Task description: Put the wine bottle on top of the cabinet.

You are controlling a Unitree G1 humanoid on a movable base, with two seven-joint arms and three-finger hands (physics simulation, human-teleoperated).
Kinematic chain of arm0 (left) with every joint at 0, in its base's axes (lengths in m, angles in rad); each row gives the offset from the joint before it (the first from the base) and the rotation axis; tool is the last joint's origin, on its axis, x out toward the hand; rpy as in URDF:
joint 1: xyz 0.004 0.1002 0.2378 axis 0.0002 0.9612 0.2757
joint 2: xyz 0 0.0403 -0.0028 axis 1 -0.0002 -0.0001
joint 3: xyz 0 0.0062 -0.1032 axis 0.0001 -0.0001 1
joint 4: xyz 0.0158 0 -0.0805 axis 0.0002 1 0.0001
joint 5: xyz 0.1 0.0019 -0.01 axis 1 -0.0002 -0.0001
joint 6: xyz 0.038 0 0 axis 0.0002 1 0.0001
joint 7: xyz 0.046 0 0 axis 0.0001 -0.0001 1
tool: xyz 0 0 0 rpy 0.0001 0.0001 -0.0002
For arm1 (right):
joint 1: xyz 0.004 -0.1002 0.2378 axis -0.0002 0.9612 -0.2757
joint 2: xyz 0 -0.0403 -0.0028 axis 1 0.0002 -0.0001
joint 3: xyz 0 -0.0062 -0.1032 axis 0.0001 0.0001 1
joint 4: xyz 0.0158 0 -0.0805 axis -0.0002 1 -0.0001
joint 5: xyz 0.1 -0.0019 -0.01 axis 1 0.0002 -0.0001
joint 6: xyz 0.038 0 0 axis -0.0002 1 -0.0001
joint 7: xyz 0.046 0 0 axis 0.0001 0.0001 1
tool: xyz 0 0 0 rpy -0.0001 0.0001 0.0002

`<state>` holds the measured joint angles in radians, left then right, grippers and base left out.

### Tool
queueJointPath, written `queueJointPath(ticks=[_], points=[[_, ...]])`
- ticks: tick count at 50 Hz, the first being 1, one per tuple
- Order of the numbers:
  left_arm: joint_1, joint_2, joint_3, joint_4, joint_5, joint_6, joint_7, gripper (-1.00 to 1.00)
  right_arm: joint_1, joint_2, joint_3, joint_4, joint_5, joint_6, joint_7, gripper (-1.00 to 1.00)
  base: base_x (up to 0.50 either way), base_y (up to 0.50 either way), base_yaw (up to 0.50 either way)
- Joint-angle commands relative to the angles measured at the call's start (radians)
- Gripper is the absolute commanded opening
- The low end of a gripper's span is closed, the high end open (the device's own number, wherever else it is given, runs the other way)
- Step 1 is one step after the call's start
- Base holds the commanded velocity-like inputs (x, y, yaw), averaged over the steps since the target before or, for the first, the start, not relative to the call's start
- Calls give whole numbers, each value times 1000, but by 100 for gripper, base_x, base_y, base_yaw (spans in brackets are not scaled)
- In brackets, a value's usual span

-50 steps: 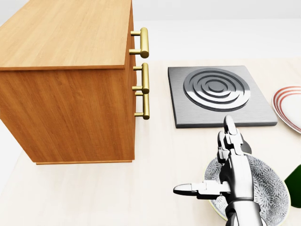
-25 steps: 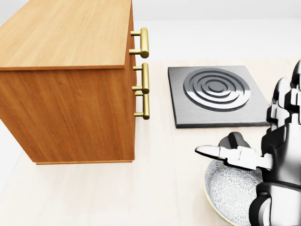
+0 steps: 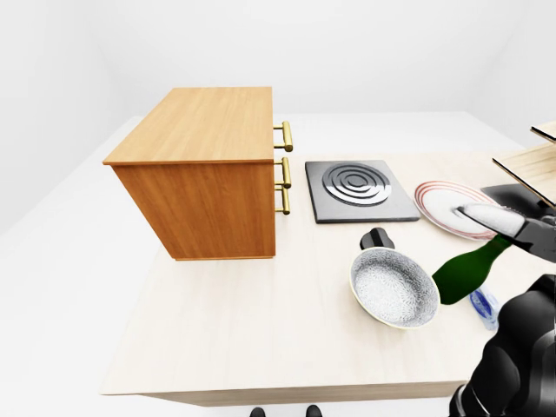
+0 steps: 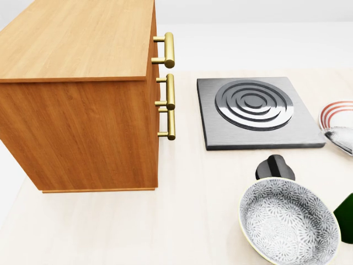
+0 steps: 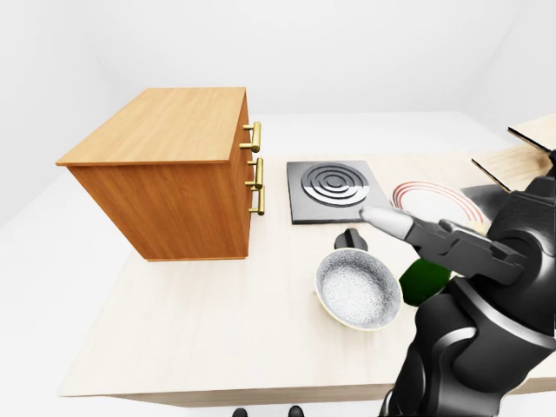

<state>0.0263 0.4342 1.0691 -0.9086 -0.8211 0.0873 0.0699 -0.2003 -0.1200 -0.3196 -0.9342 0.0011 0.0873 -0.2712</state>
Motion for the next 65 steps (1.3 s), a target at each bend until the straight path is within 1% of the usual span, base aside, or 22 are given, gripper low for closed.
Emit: queueJointPath(ticks=[1,3,6,9,10,11,14,18,21,30,31,35,37,39,41,46,51,57,60,65], points=[[1,2,3,2,-10,0,5,100,-93,-87,-170,-113,79,0,-22,100,0,0,0],[1,2,0,1,-7,0,5,100,-82,-109,-189,-113,78,0,-29,100,0,0,0],[1,0,-3,0,-6,0,5,100,-71,-114,-230,-103,88,0,-39,100,0,0,0],[-1,2,-3,0,-6,0,7,100,-57,-102,-272,-82,124,0,-45,100,0,0,0],[0,4,3,-2,-12,0,8,100,-47,-94,-300,-65,144,0,-49,100,0,0,0],[0,5,4,-2,-12,0,8,100,-44,-97,-301,-63,153,0,-55,100,0,0,0],[0,5,2,0,-12,0,9,100,-14,-96,-345,-21,204,0,-79,100,0,0,0],[0,3,-4,-1,-6,0,8,100,21,-115,-389,16,263,0,-111,100,0,0,0],[-1,1,-8,0,-1,0,6,100,32,-126,-438,35,327,0,-138,100,0,0,0],[0,2,-3,-2,-5,0,7,100,83,-173,-542,66,457,0,-206,100,0,0,0],[-1,2,-2,-2,-7,0,8,100,88,-172,-549,69,459,0,-223,100,0,0,0],[-1,8,5,-2,-15,0,11,100,103,-197,-582,76,490,0,-240,100,0,0,0],[0,9,9,-1,-18,0,12,100,117,-196,-603,81,493,0,-251,100,0,0,0],[0,12,11,-2,-22,0,15,100,119,-211,-636,85,524,0,-252,100,0,0,0],[1,13,12,-3,-24,0,17,100,135,-202,-661,100,538,0,-252,100,0,0,0],[4,16,23,-2,-33,0,17,100,162,-222,-695,133,561,0,-252,100,0,0,0],[8,16,28,6,-34,0,13,100,178,-215,-716,165,573,0,-252,100,0,0,0],[7,13,21,6,-28,0,13,100,216,-167,-692,239,547,0,-242,100,0,0,0],[6,14,20,7,-25,0,12,100,223,-160,-673,279,529,0,-239,100,0,0,0],[8,10,21,11,-22,0,7,100,249,-123,-648,343,479,0,-206,100,0,0,0]])
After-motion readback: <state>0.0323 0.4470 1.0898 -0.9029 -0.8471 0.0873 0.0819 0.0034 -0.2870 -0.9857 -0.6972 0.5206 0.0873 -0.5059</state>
